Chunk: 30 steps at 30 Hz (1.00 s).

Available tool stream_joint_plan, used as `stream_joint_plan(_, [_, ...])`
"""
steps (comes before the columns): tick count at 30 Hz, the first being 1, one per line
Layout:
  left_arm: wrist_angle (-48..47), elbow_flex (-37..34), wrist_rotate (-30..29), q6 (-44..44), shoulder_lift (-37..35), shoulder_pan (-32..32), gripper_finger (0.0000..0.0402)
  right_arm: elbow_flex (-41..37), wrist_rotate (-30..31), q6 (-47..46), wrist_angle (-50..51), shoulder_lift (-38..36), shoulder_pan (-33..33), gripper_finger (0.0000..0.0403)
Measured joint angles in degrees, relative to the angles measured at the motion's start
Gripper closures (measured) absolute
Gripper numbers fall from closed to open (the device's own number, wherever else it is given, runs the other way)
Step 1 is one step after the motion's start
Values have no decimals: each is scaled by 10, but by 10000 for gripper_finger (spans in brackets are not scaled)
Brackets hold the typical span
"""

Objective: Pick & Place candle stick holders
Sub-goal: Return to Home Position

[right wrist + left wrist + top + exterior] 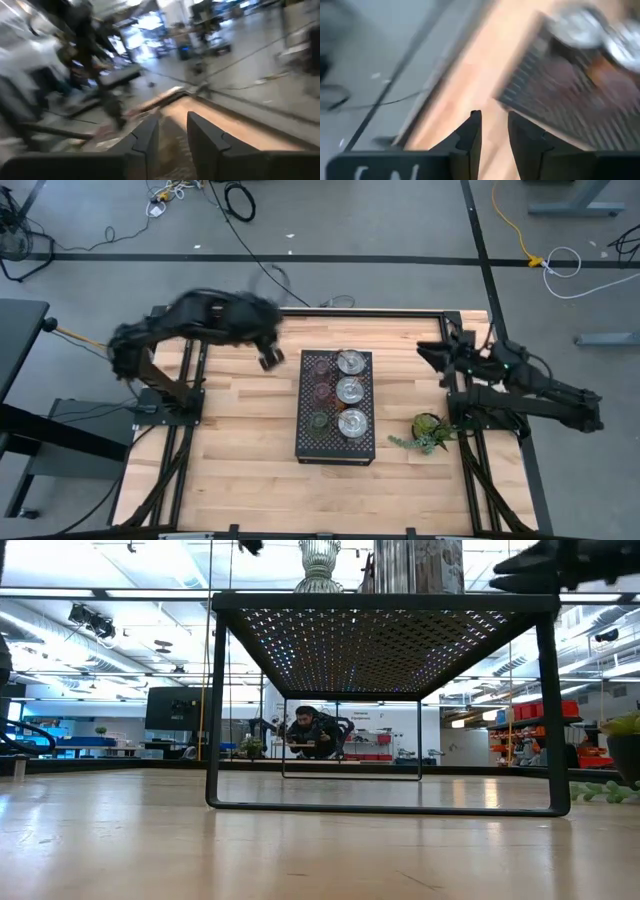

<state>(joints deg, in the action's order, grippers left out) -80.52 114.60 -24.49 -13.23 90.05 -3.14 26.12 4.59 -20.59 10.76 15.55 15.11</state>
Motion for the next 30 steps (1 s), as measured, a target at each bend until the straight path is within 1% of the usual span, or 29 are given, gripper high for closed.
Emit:
stream_joint_plan(1, [-1,0,-29,-24,-16,0,303,16,2,13,5,23,13,302])
stream_joint_plan(2, [-1,-2,-44,-25,-32,0,303,29,1,20,5,47,25,302])
stream_joint_plan(3, [-1,-9,-50,-4,-49,5,303,40,-10,28,1,71,36,302])
stream_joint_plan(5, [14,-31,-49,35,-80,15,303,55,-57,42,-26,118,55,302])
stream_joint_plan(8, [71,-99,-43,33,-140,15,303,60,-135,57,-61,182,79,302])
stream_joint_plan(9, [85,-129,-36,33,-164,14,303,61,-155,61,-72,199,85,302])
stream_joint_plan(10, [99,-160,-31,28,-187,14,303,61,-161,61,-79,211,90,302])
stream_joint_plan(14, [170,-322,-3,-21,-287,16,303,61,-157,61,-97,235,98,302])
stream_joint_plan(18, [300,-503,47,-54,-385,27,303,61,-156,53,-95,234,98,302])
stream_joint_plan(21, [397,-629,82,-80,-441,34,303,61,-156,52,-94,233,98,302])
stream_joint_plan(23, [457,-702,104,-87,-472,39,303,61,-156,52,-90,235,98,302])
stream_joint_plan(25, [517,-766,109,-101,-494,43,303,61,-156,52,-78,236,97,302])
stream_joint_plan(27, [571,-815,110,-105,-508,45,303,60,-155,52,-60,237,92,302])
stream_joint_plan(30, [633,-861,111,-104,-515,49,303,43,-126,29,-58,238,82,302])
